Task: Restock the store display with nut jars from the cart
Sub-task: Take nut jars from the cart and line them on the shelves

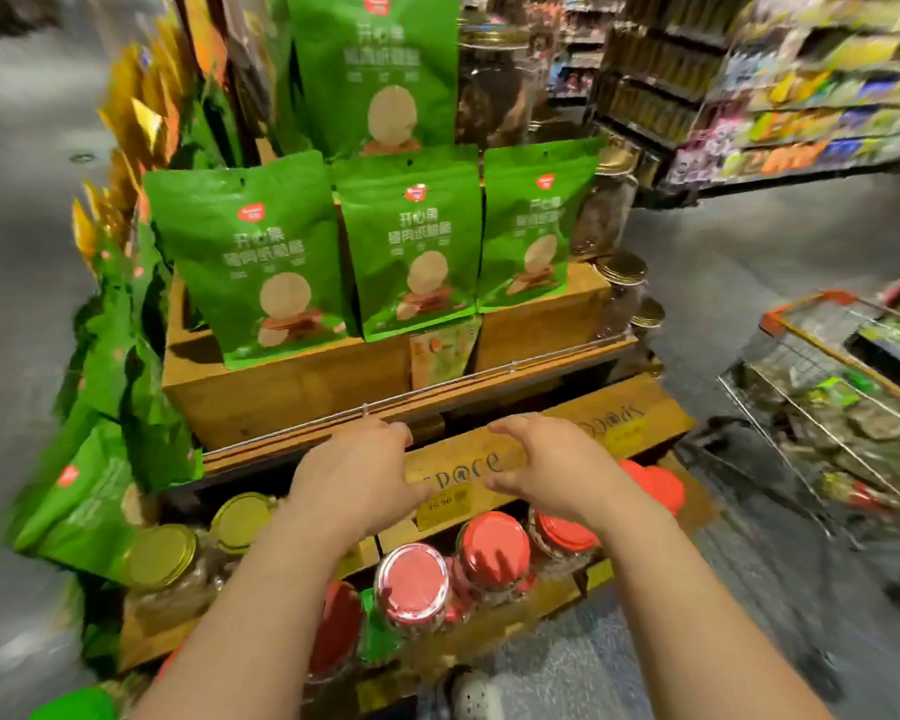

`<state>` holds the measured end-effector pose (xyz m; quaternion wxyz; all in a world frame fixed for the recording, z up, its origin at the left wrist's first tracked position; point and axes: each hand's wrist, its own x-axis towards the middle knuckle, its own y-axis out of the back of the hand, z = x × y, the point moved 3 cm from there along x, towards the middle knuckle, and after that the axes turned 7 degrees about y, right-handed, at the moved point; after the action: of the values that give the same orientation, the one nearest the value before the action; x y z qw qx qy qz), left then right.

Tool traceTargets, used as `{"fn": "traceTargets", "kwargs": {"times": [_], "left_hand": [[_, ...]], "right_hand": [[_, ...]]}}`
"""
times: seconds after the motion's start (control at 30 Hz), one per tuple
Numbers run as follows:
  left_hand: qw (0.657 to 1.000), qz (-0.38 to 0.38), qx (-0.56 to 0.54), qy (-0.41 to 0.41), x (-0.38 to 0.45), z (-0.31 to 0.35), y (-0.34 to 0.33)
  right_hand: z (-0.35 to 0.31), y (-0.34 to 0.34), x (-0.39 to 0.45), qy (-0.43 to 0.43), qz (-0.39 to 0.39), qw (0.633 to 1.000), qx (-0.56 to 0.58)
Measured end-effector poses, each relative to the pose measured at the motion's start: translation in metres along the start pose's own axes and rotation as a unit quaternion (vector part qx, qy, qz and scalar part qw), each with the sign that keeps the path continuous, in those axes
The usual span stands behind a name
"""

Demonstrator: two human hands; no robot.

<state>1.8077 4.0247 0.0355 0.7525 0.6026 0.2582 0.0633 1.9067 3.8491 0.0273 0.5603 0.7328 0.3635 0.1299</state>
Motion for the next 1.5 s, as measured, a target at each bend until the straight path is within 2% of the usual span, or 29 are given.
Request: {"fn": "traceTargets", "kwargs": {"times": [0.27, 0.43, 0.63, 0.73, 0.93, 1.2, 1.5], "left_hand": [[0.986, 0.025, 0.033, -0.16, -0.035, 0.12, 0.01], [0.97, 0.035, 0.072, -0.23, -0.061, 0.218, 0.008], [0.949, 0.034, 0.065, -0.306, -0.096, 0.356, -0.01], [0.936, 0.029, 0.067, -0.344, -0.114, 0.428, -0.029], [0.919, 0.008, 0.068, -0.388, -0.137, 0.54, -0.053], [0.912, -0.029, 0.06, -0.406, -0.131, 0.631, -0.073], [0.918, -0.031, 0.044, -0.392, -0.042, 0.698, -0.065]], "right_hand": [[0.074, 0.045, -0.128, -0.128, 0.108, 0.986, 0.01], [0.139, 0.063, -0.204, -0.194, 0.12, 0.974, 0.01], [0.232, 0.097, -0.3, -0.252, 0.111, 0.961, 0.011], [0.28, 0.111, -0.353, -0.28, 0.131, 0.951, 0.026], [0.361, 0.123, -0.435, -0.335, 0.148, 0.929, 0.062], [0.437, 0.129, -0.472, -0.368, 0.154, 0.912, 0.091], [0.521, 0.16, -0.4, -0.356, 0.151, 0.916, 0.105]]}}
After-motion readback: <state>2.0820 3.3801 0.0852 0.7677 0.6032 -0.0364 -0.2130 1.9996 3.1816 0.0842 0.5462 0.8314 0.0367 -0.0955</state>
